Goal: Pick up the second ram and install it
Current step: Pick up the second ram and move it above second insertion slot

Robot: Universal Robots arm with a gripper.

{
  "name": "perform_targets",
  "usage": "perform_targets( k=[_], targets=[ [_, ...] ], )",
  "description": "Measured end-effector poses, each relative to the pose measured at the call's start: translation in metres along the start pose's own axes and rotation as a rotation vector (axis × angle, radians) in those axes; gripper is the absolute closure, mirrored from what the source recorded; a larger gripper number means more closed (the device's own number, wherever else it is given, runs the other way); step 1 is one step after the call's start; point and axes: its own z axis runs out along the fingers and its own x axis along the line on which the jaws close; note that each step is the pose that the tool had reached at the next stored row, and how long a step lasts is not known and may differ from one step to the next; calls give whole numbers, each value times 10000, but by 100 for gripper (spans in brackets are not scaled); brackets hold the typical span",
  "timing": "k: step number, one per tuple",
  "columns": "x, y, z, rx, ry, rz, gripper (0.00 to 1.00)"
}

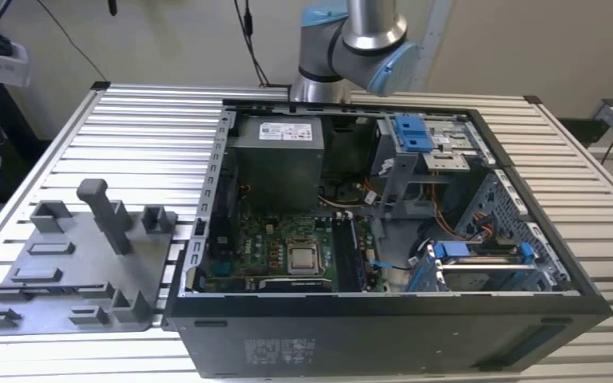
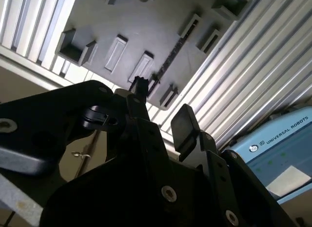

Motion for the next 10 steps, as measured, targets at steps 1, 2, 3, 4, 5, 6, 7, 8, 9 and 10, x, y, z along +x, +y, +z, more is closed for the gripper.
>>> perform_targets(
  k=[1, 2, 3, 4, 5, 6, 7, 8, 9, 10],
  targets=[
    [1, -2, 9, 0, 0, 0, 52],
    [2, -2, 19, 0, 0, 0, 52],
    [2, -2, 29, 1, -1, 1, 52],
    [3, -2, 38, 0, 0, 1, 52],
    [4, -3, 47, 0, 0, 0, 52],
    [4, -3, 57, 0, 0, 0, 52],
    [5, -3, 67, 1, 0, 0, 52],
    [5, -3, 76, -1, 1, 0, 52],
    [6, -3, 86, 0, 1, -1, 52],
    [6, -3, 95, 0, 1, 0, 52]
  ],
)
